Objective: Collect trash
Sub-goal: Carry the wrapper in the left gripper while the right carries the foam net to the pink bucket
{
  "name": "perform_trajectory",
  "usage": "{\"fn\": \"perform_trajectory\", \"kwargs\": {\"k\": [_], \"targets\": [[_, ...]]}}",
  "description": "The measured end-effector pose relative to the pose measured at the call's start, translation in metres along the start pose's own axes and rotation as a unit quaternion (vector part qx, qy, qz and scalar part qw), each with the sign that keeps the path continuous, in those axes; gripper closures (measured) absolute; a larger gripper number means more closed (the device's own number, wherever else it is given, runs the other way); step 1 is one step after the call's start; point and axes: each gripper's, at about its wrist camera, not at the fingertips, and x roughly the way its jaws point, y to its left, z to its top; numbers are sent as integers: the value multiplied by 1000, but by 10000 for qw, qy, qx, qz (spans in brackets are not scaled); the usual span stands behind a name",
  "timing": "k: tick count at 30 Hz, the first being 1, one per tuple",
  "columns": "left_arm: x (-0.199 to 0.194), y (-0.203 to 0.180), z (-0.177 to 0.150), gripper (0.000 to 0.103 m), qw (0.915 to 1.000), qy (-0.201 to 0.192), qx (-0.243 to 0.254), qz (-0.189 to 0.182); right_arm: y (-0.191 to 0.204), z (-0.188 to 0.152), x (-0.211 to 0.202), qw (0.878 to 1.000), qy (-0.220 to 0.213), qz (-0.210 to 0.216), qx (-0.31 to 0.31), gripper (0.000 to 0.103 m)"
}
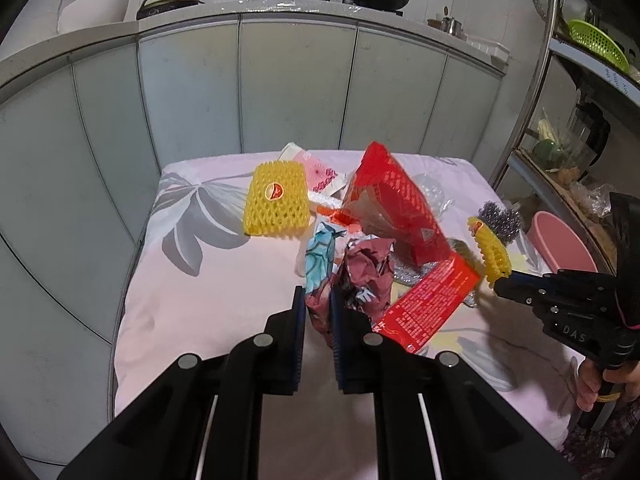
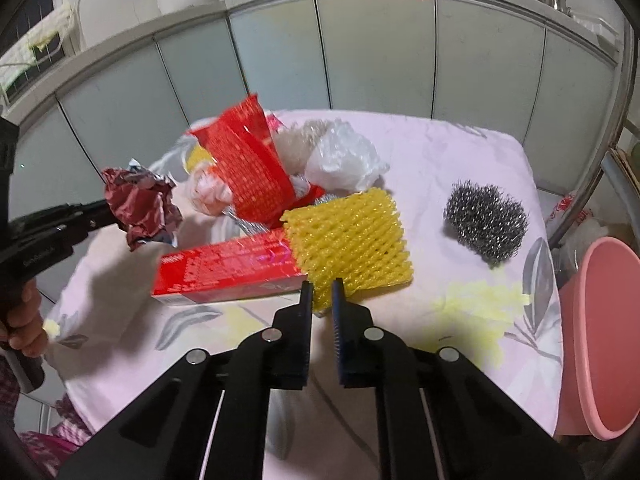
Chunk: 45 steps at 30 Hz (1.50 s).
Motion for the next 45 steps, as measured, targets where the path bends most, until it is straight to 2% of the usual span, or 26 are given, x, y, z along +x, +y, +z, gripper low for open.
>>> {"fn": "perform_trajectory", "kwargs": {"k": [11,26,35,45], "targets": [[-19,-29,15,92,9994,-237,198,-168,-10,-1,-33,9992,-296,77,260,93],[-2,-126,47,92,9926,-312,922,-725,-69,-14,-74,9934,-616,-393,888,93],[15,-200,62,92,9838,-279,1391,-1097,-120,-31,-97,9842,-750,-803,1391,93],[40,-284,67,92,9692,-169,1919,-1537,-174,-57,-114,9696,-721,-1249,1975,93]]}}
